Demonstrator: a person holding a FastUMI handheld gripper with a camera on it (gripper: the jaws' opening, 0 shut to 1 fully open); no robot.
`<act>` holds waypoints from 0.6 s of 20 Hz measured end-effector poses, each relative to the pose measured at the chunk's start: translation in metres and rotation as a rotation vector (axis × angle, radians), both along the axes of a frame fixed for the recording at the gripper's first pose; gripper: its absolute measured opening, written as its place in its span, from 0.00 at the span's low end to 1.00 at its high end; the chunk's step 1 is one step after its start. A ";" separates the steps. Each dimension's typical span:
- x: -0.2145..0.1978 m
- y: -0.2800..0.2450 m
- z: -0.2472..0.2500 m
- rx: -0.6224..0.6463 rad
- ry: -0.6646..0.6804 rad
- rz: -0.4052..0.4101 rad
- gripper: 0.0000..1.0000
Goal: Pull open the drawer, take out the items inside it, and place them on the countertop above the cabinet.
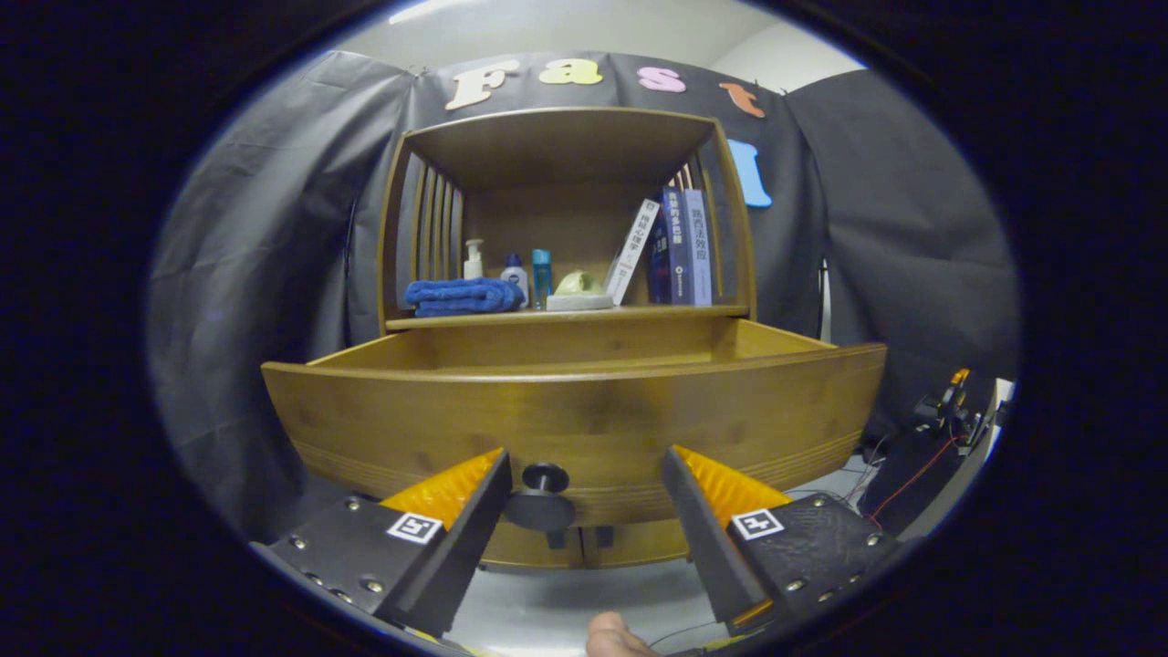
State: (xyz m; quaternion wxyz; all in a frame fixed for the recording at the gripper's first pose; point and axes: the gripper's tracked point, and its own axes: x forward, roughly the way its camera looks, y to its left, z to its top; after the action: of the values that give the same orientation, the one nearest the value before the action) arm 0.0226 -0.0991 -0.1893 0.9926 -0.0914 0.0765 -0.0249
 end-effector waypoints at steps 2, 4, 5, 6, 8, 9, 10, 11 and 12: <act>0.008 0.000 -0.013 -0.015 0.030 -0.004 0.99; 0.011 0.002 -0.008 -0.031 0.000 0.001 0.99; 0.013 0.002 -0.006 -0.026 -0.019 0.003 0.99; 0.012 0.001 -0.009 -0.019 -0.011 0.006 0.99; 0.019 0.000 -0.008 0.015 0.002 0.013 0.99; 0.021 -0.001 -0.008 0.044 0.012 0.016 0.99; 0.025 0.000 -0.008 0.053 0.008 0.020 0.99; 0.028 0.000 -0.007 0.036 0.004 0.022 0.99; 0.030 0.000 -0.005 0.030 -0.006 0.023 0.99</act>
State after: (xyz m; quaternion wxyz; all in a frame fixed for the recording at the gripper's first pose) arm 0.0521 -0.0986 -0.1938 0.9943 -0.0773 0.0727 -0.0126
